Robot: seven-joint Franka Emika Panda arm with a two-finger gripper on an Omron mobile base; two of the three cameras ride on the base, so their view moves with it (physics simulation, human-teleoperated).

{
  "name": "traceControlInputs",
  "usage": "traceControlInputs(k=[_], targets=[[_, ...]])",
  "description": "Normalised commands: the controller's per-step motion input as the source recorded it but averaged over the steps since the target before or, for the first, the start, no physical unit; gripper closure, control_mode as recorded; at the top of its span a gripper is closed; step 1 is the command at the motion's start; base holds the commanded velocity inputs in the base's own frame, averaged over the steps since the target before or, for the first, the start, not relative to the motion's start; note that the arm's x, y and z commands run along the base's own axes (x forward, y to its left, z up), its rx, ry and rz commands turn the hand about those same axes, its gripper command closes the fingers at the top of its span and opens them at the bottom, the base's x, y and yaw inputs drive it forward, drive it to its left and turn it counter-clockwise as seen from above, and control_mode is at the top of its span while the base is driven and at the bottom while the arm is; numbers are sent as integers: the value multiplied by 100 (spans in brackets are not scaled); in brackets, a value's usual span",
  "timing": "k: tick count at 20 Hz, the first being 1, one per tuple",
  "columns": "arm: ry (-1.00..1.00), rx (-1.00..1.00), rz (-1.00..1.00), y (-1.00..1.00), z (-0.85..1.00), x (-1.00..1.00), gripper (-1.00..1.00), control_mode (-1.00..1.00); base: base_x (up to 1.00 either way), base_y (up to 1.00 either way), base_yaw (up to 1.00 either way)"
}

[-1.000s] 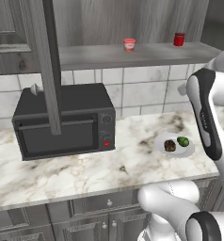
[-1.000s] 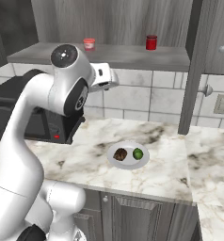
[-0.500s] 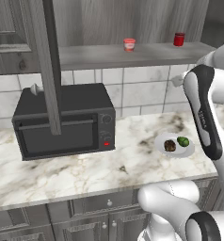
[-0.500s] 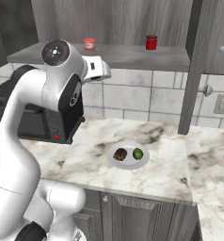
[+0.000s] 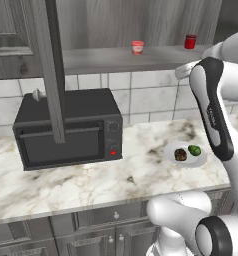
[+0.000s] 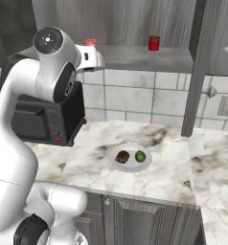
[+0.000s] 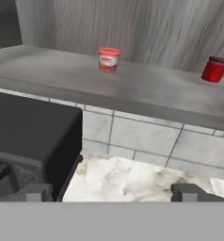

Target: Pick the avocado and bread from the counter and place them on the plate. Then pick the jam from the cabinet and place it next to the plate. Lastly close the cabinet door.

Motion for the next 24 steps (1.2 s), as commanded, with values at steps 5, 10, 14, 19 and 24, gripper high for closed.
traceControlInputs(k=[5,10,14,19,24], targets=[[-8,9,0,20,9,20,-100,-100,0,0,0],[-5,3,0,16,6,25,-100,-100,0,0,0],[0,0,0,5,20,20,-100,-100,0,0,0],[0,-1,2,3,33,19,-100,-100,0,0,0],[1,0,0,6,19,27,-100,-100,0,0,0]])
